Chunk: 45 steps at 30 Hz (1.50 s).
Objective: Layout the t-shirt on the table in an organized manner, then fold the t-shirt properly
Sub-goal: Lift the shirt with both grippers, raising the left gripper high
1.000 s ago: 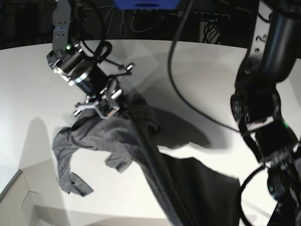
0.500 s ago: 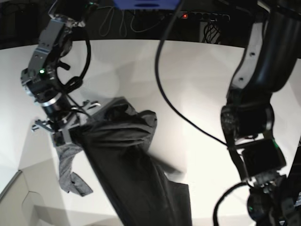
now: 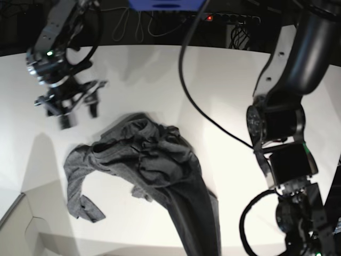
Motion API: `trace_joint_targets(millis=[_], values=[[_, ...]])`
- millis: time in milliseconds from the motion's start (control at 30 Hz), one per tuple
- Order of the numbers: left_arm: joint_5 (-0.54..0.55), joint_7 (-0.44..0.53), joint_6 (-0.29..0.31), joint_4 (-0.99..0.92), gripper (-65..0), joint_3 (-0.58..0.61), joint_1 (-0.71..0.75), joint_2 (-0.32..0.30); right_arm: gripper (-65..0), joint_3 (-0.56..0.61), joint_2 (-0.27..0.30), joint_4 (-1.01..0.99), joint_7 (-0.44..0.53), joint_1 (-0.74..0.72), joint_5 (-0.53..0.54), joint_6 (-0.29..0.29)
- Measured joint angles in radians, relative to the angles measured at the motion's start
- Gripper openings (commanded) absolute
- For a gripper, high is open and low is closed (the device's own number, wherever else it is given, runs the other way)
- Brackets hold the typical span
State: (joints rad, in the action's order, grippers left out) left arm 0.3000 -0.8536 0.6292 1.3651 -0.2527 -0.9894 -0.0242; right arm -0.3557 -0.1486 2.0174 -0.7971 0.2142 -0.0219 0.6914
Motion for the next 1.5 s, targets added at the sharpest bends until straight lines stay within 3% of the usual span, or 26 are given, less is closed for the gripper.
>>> trace_joint_targets(millis=[167, 533, 700, 967, 1267, 1500], values=[[0.007, 0.013, -0.001, 0.004, -65.0, 0.0, 0.0, 0.025, -26.7, 0.271, -0.008, -0.007, 0.012, 0.016, 0.023, 0.004], [0.007, 0.003, 0.0, 0.004, -65.0, -0.001, 0.008, 0.032, -26.3, 0.431, -0.003, -0.344, 0.03, -0.118, 0.013, 0.004], [-0.013, 0.002, -0.001, 0.004, -65.0, -0.006, 0.009, 0.026, -26.3, 0.448, -0.002, -0.473, 0.161, -0.18, 0.011, 0.003], [-0.048, 0.006, -0.001, 0.004, -65.0, -0.007, 0.008, 0.033, -26.5, 0.442, -0.001, -0.681, 0.177, -0.324, 0.005, 0.003], [-0.049, 0.006, -0.001, 0.004, -65.0, -0.008, 0.009, 0.024, -26.5, 0.442, -0.001, -0.768, 0.187, -0.413, 0.008, 0.003], [-0.049, 0.006, -0.001, 0.004, -65.0, -0.008, 0.009, 0.024, -26.6, 0.442, -0.001, -0.837, 0.29, -0.389, 0.005, 0.003]])
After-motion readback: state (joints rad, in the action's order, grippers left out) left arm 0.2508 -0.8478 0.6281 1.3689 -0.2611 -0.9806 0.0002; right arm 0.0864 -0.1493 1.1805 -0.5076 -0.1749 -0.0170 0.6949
